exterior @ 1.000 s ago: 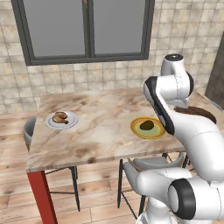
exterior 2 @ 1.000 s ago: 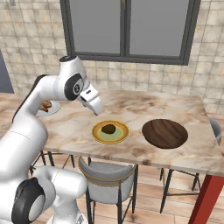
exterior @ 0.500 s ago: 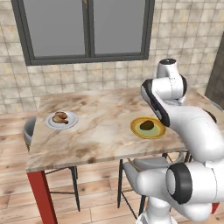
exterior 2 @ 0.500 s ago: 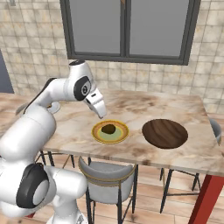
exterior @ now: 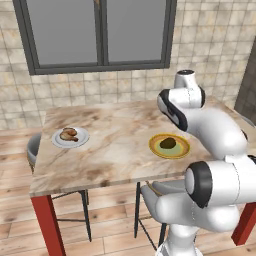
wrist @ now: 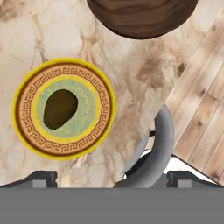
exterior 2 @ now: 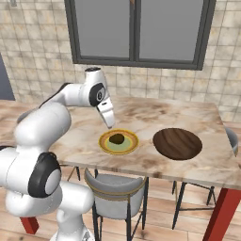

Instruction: Pick the chicken drumstick and avocado from their plates and place them in the bowl. Then put the bowl in the fridge.

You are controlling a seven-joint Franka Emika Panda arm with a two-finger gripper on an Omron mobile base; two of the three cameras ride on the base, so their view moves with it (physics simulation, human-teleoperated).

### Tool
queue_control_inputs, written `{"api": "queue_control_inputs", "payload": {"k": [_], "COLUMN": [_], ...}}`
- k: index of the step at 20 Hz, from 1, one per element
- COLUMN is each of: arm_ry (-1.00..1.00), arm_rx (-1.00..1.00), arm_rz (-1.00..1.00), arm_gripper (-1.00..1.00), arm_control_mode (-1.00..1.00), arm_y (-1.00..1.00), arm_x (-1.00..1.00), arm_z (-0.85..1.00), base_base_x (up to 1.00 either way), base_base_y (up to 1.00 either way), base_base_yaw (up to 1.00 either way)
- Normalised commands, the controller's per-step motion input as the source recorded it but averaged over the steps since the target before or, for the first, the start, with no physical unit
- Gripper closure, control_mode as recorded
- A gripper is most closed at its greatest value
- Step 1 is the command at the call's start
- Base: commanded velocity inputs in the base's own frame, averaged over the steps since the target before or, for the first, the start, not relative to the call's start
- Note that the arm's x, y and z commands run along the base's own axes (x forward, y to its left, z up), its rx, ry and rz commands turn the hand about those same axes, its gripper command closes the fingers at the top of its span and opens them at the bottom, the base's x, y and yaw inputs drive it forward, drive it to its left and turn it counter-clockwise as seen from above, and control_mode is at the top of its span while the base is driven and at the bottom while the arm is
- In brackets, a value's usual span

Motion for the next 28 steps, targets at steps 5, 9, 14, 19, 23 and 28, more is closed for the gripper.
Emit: {"api": "queue_control_inputs", "payload": {"k": [5, 9, 14, 19, 23, 28], "arm_ry": [0.00, -0.06, -0.14, -0.11, -0.03, 0.00], "arm_rx": [0.18, 0.19, 0.13, 0.01, 0.00, 0.00], "arm_rz": [-0.03, 0.00, 0.00, 0.00, -0.01, -0.02], "arm_gripper": [-1.00, -1.00, -1.00, -1.00, -1.00, -1.00], "arm_control_mode": [-1.00, -1.00, -1.00, -1.00, -1.00, -1.00], "arm_y": [-0.07, -0.03, 0.00, 0.00, -0.03, -0.10], "arm_x": [0.24, 0.23, 0.17, 0.19, 0.31, 0.30], "arm_z": [-0.33, -0.34, -0.40, -0.38, -0.33, -0.27], "base_base_x": [0.00, 0.00, 0.00, 0.00, 0.00, 0.00], "base_base_y": [0.00, 0.00, 0.00, 0.00, 0.00, 0.00], "base_base_yaw": [0.00, 0.00, 0.00, 0.00, 0.00, 0.00]}}
